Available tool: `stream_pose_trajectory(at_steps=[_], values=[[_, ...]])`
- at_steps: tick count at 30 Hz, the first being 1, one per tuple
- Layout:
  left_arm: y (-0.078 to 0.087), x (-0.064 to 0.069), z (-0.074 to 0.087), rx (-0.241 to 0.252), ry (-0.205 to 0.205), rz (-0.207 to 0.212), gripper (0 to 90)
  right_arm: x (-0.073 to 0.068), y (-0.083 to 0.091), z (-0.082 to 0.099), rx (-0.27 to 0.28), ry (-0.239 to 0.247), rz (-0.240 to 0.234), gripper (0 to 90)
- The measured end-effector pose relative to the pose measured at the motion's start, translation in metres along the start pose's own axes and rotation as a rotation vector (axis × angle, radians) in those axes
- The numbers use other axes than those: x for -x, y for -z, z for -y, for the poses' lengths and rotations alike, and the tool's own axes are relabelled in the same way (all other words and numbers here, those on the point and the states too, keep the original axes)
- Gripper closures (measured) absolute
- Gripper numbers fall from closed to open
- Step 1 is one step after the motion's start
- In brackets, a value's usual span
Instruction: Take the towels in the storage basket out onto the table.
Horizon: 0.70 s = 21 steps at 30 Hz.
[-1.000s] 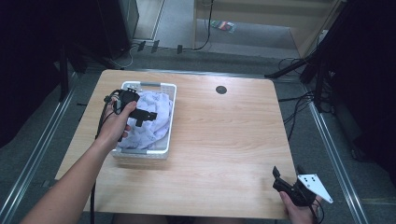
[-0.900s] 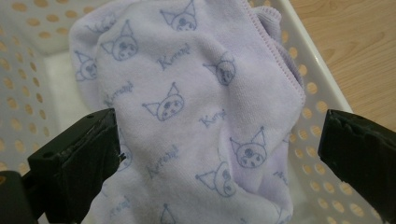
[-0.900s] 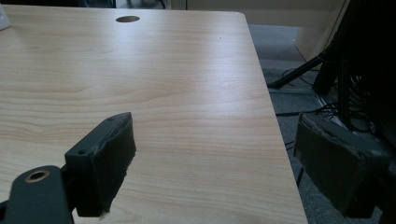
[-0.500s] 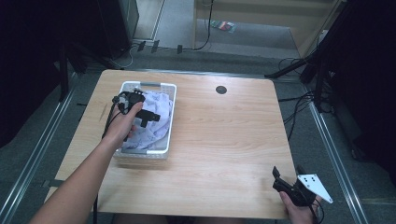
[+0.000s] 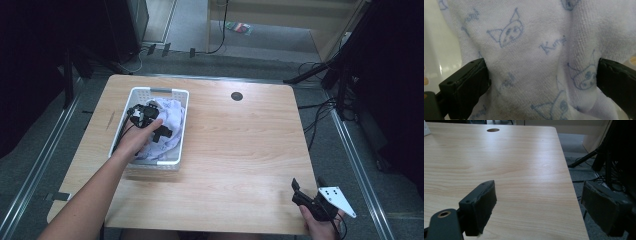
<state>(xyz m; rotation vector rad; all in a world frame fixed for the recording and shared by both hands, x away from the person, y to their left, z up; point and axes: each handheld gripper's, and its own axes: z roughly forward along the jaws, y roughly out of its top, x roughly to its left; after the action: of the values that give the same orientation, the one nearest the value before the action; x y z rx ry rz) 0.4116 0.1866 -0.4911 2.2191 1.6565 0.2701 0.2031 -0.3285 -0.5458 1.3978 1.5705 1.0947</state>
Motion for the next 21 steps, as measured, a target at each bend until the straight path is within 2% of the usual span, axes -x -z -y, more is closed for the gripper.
stream_pose_trajectory(at_steps=[5,9,11,14,19,21], values=[[-0.009,-0.002,0.002,-0.047,-0.020,-0.004,0.0,0.000,0.000,0.000,0.002,0.001,-0.002,13.4],[-0.016,-0.001,0.004,-0.086,-0.017,-0.006,0.0,0.000,0.000,0.000,0.004,0.002,-0.005,13.4],[-0.020,0.003,0.005,-0.110,-0.047,-0.046,1.0,0.000,0.000,0.000,0.001,0.002,-0.005,13.5],[-0.023,0.008,0.006,-0.116,-0.070,-0.095,6.1,0.000,0.000,0.000,0.003,0.002,-0.004,13.5],[-0.021,0.007,0.006,-0.119,-0.058,-0.094,18.5,0.000,0.000,0.000,0.001,0.001,-0.005,13.5],[-0.019,0.006,0.006,-0.121,-0.062,-0.093,26.6,0.000,0.000,0.000,0.000,0.002,-0.004,13.6]])
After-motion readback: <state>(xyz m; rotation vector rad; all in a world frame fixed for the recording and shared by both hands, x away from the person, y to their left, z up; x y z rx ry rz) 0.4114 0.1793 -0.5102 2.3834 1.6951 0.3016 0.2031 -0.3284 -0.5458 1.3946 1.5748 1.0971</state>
